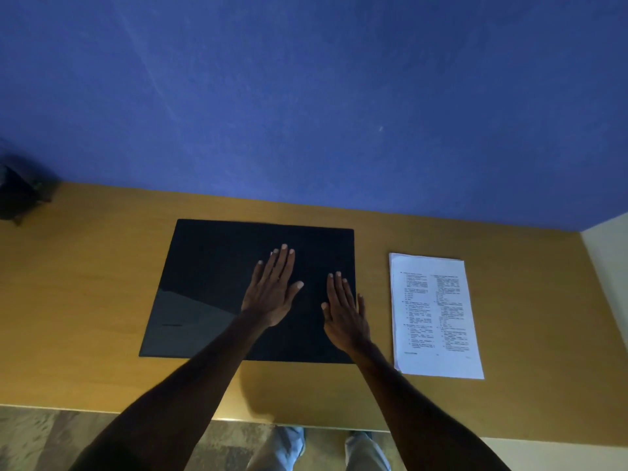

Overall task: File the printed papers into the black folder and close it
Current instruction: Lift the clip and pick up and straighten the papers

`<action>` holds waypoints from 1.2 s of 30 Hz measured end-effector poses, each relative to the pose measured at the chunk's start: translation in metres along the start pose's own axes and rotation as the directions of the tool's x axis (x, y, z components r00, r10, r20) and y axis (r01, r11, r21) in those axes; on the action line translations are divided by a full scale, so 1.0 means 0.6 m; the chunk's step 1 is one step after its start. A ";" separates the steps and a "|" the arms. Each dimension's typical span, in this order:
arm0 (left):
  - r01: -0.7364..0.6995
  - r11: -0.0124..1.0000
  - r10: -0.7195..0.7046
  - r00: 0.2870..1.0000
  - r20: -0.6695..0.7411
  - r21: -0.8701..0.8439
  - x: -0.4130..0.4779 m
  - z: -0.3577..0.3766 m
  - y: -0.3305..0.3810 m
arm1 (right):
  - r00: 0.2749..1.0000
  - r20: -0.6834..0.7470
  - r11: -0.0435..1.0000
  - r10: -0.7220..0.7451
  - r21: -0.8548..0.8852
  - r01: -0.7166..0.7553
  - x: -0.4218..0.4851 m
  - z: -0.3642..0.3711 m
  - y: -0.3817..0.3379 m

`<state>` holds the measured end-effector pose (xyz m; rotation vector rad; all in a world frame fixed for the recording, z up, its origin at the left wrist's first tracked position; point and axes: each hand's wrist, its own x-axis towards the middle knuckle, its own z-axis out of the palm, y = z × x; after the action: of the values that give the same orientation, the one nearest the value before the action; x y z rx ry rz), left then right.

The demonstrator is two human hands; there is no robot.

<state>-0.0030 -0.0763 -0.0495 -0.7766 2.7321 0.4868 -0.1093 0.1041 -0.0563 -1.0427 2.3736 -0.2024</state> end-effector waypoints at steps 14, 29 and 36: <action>-0.093 0.995 0.094 0.995 0.045 -0.030 0.025 0.060 0.317 | 0.984 -0.098 0.987 0.152 -0.041 -0.156 -0.091 -0.102 0.274; 0.178 0.956 -0.134 0.972 0.195 -0.231 0.053 0.111 0.503 | 0.931 -0.096 0.930 0.352 0.146 -0.336 -0.123 -0.157 0.470; 0.369 0.826 -0.301 0.928 0.220 -0.427 0.067 0.115 0.526 | 0.843 0.017 0.704 0.538 0.541 -0.461 -0.103 -0.176 0.489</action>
<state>-0.1975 0.1847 -0.0482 -1.2548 2.2890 1.0845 -0.3184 0.3431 -0.0411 -0.1020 2.4117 -0.6976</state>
